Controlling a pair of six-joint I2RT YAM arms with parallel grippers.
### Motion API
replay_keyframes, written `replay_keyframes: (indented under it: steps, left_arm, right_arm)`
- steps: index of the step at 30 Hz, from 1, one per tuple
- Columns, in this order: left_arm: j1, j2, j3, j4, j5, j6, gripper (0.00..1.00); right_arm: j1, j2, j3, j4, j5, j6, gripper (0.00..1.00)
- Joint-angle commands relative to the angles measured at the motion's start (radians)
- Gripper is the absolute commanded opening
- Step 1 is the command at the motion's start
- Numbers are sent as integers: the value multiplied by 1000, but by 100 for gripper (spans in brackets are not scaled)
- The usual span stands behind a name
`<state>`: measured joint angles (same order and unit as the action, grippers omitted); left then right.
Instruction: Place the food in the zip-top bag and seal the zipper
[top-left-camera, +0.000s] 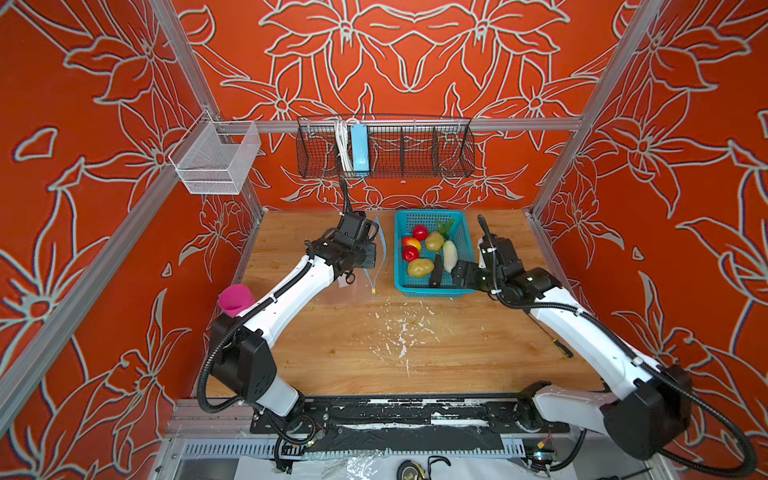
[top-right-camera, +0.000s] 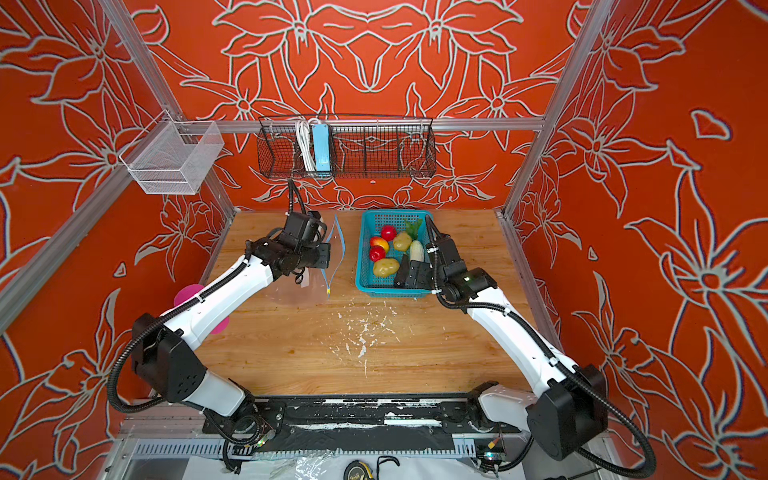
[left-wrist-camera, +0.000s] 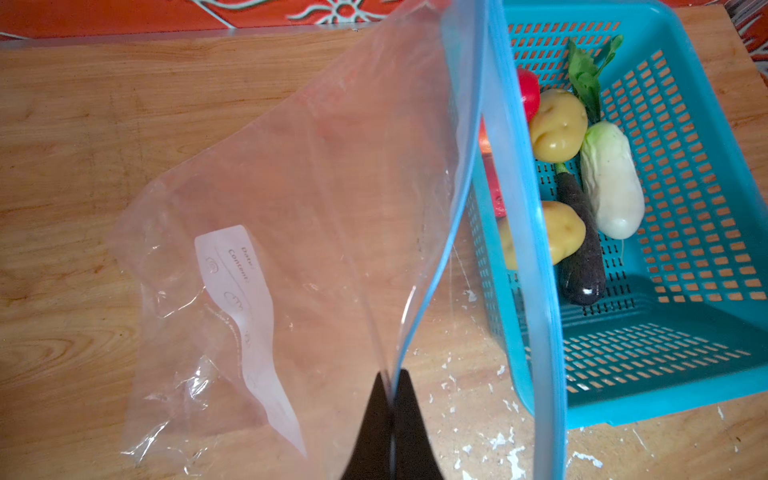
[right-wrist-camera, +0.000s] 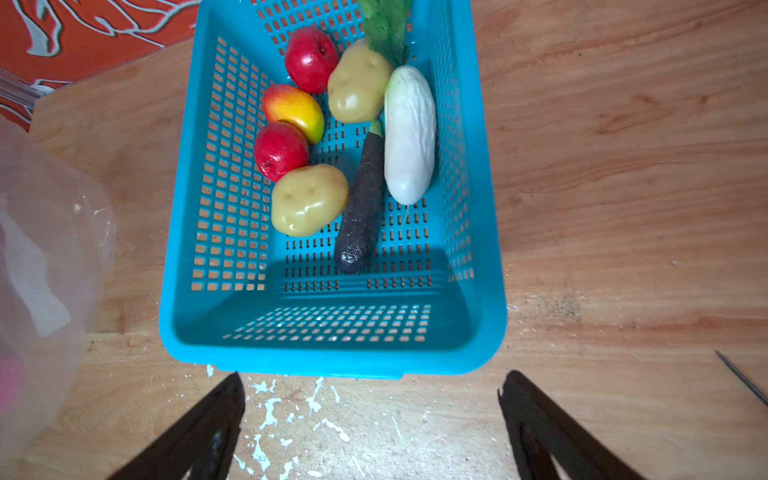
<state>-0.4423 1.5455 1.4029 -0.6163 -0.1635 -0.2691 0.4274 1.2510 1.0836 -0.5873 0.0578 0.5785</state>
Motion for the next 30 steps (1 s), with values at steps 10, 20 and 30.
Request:
replay_keyframes:
  steps: [10, 20, 30]
  left_arm:
    - [7, -10, 1, -25, -86, -59, 0]
    - [7, -10, 2, -47, -111, -104, 0]
    - [7, -2, 12, -50, -108, -93, 0]
  right_arm:
    - [34, 217, 180, -16, 110, 117, 98]
    - [36, 408, 282, 14, 22, 166, 98]
    - [37, 524, 343, 14, -12, 183, 96]
